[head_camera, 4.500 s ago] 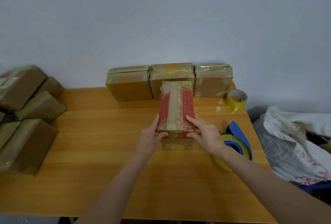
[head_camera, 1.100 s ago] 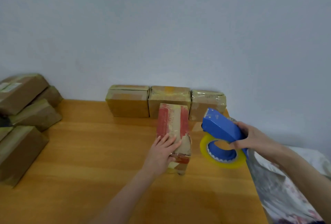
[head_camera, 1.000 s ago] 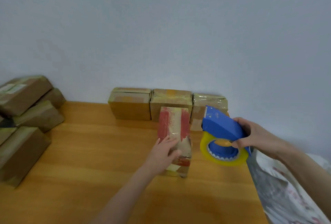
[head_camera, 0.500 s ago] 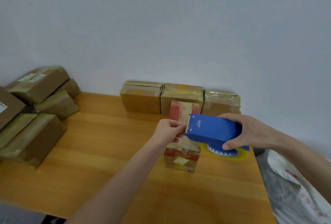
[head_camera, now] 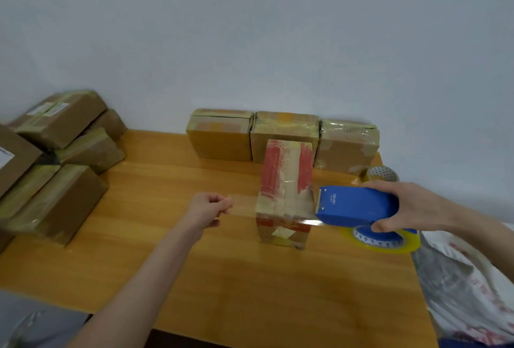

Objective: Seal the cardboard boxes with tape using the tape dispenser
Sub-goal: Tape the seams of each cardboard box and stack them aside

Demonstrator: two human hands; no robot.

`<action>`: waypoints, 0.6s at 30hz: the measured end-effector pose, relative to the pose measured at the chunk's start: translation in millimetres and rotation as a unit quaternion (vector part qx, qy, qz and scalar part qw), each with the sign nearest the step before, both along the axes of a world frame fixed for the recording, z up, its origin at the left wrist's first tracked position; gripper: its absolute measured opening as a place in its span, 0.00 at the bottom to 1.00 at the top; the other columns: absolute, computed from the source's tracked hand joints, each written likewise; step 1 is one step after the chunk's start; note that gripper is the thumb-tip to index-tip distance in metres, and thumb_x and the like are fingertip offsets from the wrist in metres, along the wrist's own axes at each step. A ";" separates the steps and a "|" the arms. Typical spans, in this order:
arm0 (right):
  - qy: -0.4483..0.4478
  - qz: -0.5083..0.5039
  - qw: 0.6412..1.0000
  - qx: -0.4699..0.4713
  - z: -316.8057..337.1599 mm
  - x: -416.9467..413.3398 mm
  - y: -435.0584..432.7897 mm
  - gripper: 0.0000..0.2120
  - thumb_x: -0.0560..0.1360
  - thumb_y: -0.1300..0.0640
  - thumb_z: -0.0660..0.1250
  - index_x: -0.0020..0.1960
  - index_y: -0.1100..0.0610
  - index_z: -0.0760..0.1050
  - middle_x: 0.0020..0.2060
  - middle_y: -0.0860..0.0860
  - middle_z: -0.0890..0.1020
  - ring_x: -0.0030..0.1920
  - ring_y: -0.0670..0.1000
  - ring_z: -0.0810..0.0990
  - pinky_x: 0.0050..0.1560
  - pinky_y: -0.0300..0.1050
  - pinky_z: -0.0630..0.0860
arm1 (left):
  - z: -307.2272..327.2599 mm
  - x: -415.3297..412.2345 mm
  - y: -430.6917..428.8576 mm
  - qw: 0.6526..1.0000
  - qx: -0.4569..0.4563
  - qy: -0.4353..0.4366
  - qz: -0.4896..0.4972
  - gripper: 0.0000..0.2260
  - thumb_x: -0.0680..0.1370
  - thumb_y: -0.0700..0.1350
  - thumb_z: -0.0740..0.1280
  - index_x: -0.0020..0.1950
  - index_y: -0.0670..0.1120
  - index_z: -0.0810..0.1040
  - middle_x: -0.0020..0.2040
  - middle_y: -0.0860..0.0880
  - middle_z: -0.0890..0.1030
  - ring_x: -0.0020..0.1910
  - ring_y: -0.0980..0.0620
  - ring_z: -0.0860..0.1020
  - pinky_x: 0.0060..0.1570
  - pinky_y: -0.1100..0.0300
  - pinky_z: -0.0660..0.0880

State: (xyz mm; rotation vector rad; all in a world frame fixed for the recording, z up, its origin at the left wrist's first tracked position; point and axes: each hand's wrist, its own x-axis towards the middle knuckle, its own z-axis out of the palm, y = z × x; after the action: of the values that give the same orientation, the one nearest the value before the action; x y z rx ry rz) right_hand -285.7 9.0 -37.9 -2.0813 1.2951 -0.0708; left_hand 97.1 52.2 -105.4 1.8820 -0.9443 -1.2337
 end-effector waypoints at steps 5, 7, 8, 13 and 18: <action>0.010 -0.015 1.000 0.006 -16.1 -6.0 -2.2 0.32 0.54 0.34 0.69 0.58 0.33 0.69 0.48 0.35 0.79 0.49 0.36 0.77 0.44 0.35 0.74 | -13.0 -8.0 -4.3 1.000 -0.008 -0.003 0.010 0.09 0.76 0.43 0.71 0.37 0.43 0.79 0.30 0.51 0.76 0.32 0.55 0.69 0.26 0.65 0.70; 0.013 -0.023 1.000 0.013 -22.1 -8.4 -2.0 0.34 0.54 0.34 0.68 0.60 0.33 0.69 0.50 0.36 0.78 0.49 0.37 0.78 0.44 0.34 0.74 | -17.0 -8.8 -4.4 1.000 -0.003 -0.001 0.004 0.10 0.77 0.44 0.70 0.36 0.43 0.79 0.29 0.52 0.75 0.31 0.55 0.69 0.26 0.65 0.70; 0.016 -0.025 0.999 0.014 -25.5 -9.9 -1.9 0.35 0.54 0.34 0.68 0.60 0.33 0.68 0.51 0.36 0.78 0.50 0.39 0.78 0.45 0.35 0.74 | -19.5 -9.7 -4.3 1.000 0.000 0.001 0.000 0.10 0.77 0.44 0.70 0.37 0.43 0.79 0.29 0.52 0.75 0.31 0.55 0.69 0.26 0.66 0.70; 0.029 -0.030 0.999 0.011 -37.5 -9.2 -6.3 0.30 0.60 0.41 0.75 0.59 0.33 0.67 0.51 0.37 0.78 0.50 0.43 0.79 0.52 0.45 0.77 | -28.1 -11.7 -8.7 1.000 0.009 -0.009 0.005 0.10 0.77 0.45 0.70 0.38 0.42 0.79 0.33 0.49 0.77 0.31 0.54 0.69 0.27 0.64 0.70; 0.048 -0.032 0.998 0.027 -55.4 -0.8 -4.0 0.29 0.59 0.39 0.73 0.58 0.33 0.68 0.49 0.38 0.79 0.49 0.42 0.79 0.51 0.49 0.79 | -39.1 -21.9 -10.3 0.999 0.035 -0.017 0.000 0.09 0.77 0.45 0.69 0.39 0.42 0.79 0.37 0.48 0.78 0.33 0.53 0.70 0.29 0.61 0.71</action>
State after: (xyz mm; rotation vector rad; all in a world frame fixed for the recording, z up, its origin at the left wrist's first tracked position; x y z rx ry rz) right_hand -286.5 5.1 -93.3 -2.0187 1.4073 0.0362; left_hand 75.2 41.9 -144.5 1.9624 -0.9293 -1.2533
